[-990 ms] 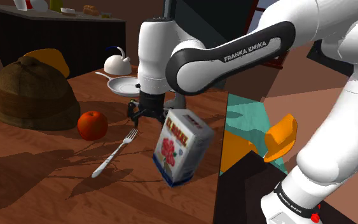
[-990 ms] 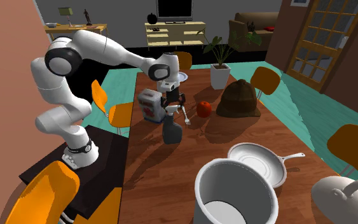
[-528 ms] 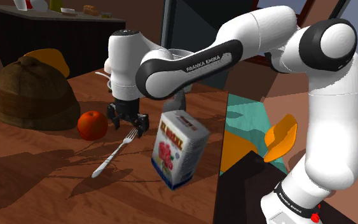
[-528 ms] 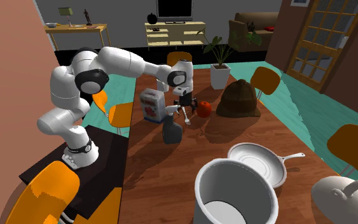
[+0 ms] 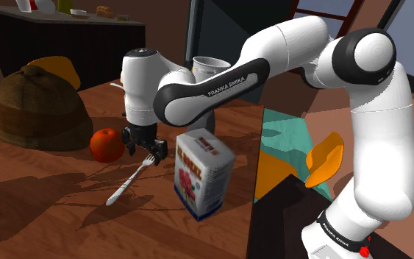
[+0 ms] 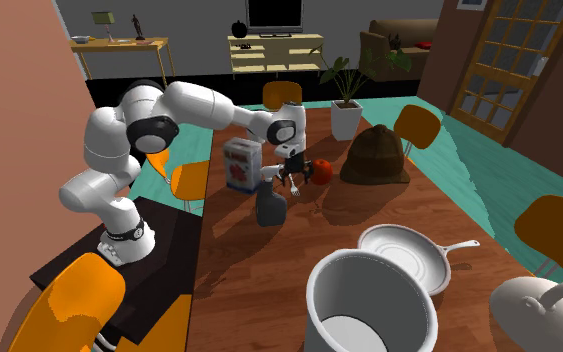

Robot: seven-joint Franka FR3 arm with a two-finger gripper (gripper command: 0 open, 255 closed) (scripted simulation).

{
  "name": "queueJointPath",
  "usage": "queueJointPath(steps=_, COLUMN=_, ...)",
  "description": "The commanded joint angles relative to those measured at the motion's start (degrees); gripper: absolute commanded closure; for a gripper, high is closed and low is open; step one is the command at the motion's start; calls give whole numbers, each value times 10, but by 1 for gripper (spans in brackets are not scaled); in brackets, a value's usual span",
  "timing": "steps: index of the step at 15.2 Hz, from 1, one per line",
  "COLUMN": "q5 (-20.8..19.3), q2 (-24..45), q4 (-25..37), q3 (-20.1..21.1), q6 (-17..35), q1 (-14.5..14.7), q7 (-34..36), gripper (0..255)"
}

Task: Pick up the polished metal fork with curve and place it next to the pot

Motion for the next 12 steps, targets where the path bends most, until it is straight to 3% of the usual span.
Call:
queueJointPath(steps=1, q5=-3, q2=8, q4=-7, q3=-5, q6=4, q1=0, q7=0, gripper=0)
queueJointPath(steps=7, q5=-4, q2=9, q4=-7, q3=-4, q6=4, q1=-1, q7=1, gripper=0)
queueJointPath(steps=8, q5=-3, q2=8, q4=-9, q3=-3, q6=4, q1=1, q7=4, gripper=255)
queueJointPath(steps=12, q5=-5, q2=7, q4=-16, q3=-4, q6=11, q1=-2, q7=4, gripper=255)
